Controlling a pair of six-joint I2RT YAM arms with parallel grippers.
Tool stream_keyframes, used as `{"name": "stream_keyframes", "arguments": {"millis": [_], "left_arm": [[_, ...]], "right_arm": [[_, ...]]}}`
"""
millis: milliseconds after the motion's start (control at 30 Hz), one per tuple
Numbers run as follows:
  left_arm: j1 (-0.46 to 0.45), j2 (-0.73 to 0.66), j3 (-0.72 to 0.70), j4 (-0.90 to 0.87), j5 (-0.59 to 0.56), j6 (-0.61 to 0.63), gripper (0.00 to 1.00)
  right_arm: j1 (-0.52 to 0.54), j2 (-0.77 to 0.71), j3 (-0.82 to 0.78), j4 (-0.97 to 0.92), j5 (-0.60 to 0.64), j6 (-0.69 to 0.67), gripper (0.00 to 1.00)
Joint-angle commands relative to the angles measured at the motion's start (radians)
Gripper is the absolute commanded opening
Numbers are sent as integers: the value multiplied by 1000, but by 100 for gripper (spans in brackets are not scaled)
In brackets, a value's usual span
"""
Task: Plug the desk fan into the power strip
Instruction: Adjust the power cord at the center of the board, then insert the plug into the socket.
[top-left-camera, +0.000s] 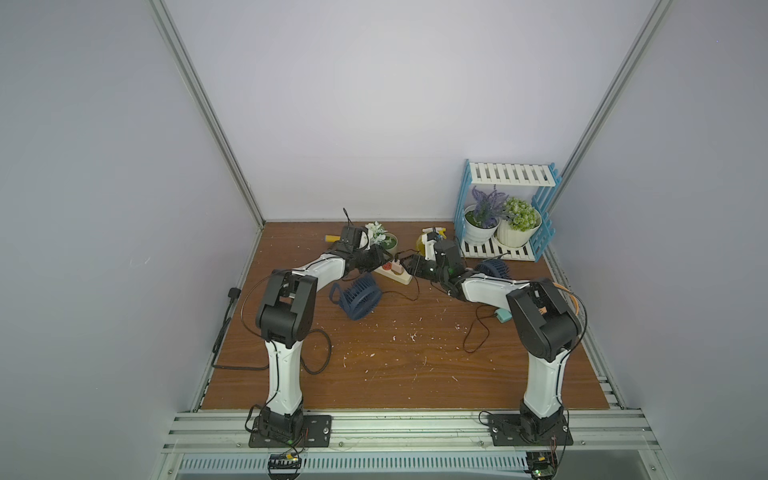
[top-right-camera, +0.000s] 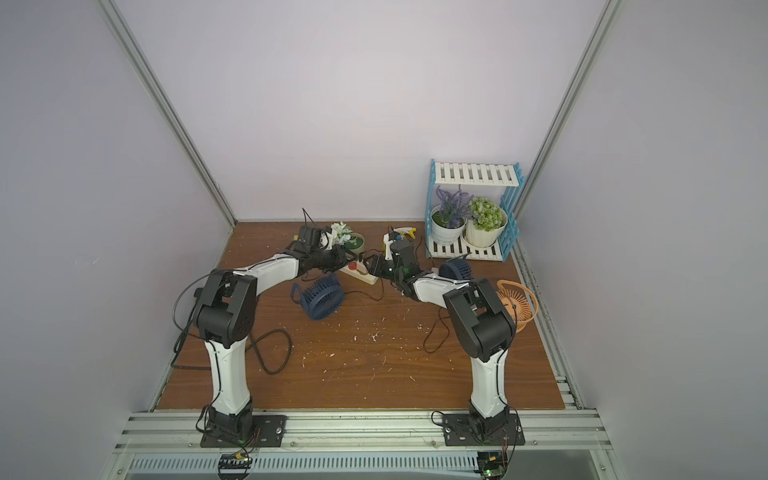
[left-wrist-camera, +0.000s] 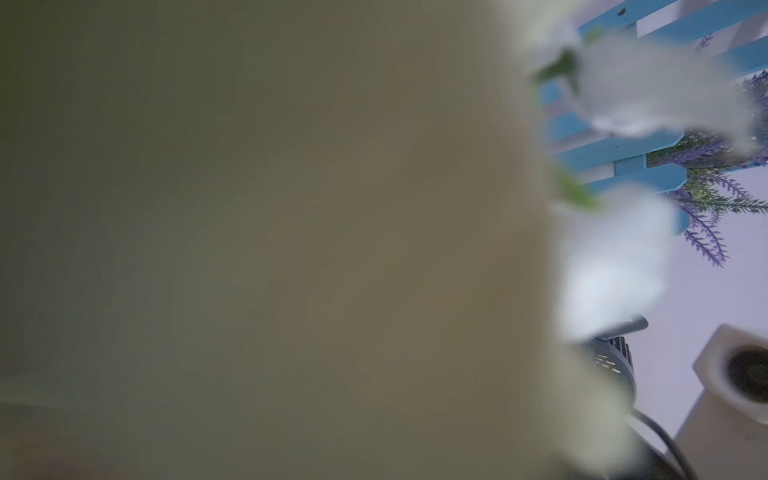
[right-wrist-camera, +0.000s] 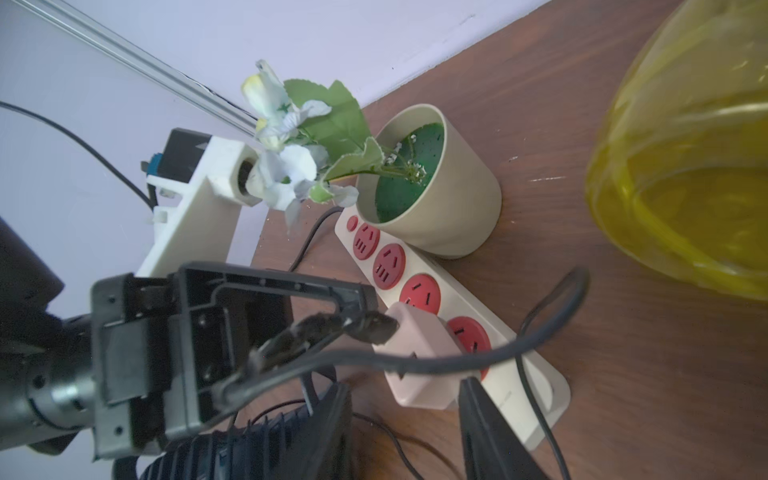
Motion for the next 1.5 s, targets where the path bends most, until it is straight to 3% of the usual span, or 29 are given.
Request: {"name": "stream_keyframes", "arguments": {"millis": [0, 467, 1467], "left_arm": [[-7, 18, 25, -16, 14, 8, 45], [-19, 25, 17, -14, 7, 16, 44], [-32, -30, -98, 46, -27, 4, 45]], "right_arm": [[3, 35, 31, -17, -19, -2, 40], [4, 90, 61, -123, 11, -68, 34], [103, 142, 18, -474, 258, -247, 18]]}}
